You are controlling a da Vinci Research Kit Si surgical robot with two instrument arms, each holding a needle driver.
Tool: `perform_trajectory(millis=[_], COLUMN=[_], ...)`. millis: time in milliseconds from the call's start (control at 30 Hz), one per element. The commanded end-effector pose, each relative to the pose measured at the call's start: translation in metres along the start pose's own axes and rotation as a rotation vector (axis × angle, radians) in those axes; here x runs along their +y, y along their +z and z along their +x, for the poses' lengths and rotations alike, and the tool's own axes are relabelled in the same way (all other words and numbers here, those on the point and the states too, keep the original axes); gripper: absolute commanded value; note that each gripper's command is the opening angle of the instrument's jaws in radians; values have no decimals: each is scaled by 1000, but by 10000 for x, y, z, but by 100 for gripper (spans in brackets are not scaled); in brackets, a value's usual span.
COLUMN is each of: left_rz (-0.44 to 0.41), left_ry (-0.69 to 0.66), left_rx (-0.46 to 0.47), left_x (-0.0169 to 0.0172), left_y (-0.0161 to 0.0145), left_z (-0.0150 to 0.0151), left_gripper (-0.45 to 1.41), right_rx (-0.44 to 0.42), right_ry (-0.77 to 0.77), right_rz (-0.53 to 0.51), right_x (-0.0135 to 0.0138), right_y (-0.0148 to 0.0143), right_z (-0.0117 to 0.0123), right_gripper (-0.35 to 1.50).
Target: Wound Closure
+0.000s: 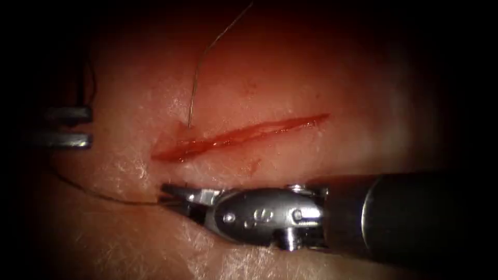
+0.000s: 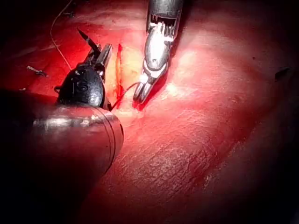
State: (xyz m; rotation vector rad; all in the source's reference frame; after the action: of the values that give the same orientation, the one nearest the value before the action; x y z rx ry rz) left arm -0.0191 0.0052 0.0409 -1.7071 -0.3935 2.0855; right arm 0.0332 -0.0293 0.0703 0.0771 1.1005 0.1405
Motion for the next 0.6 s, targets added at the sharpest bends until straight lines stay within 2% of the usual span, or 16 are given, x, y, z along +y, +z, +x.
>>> perform_trajectory(millis=[33, 100, 167, 200, 300, 367, 433, 467, 600], left_rz=[-3, -5, -7, -12, -20, -27, -30, -33, -38], left_ry=[-1, 1, 2, 6, 10, 22, 23, 20, 23], left_rx=[1, 2, 3, 5, -1, -3, -5, -7, -9], left_x=[-1, 0, 0, 2, 5, 9, 10, 11, 10], left_y=[7, 8, 9, 13, 18, 23, 25, 27, 29], left_z=[-7, -8, -9, -13, -17, -21, -22, -25, -28], left_gripper=[-45, -45, -45, -45, -45, -45, -45, -45, -45], right_rx=[-4, -1, 7, 21, 42, 33, 30, 32, 46], right_ry=[15, 23, 26, 33, 58, 75, 78, 84, 120], right_rz=[-2, 7, 13, 40, 90, 162, 176, 210, 289], right_x=[-2, 0, -2, -12, -29, -49, -55, -68, -91], right_y=[-14, -38, -49, -61, -67, -71, -73, -77, -83], right_z=[0, 6, 11, 19, 28, 41, 46, 57, 78], right_gripper=[-35, -35, -35, -35, -35, -35, -35, -35, -35])
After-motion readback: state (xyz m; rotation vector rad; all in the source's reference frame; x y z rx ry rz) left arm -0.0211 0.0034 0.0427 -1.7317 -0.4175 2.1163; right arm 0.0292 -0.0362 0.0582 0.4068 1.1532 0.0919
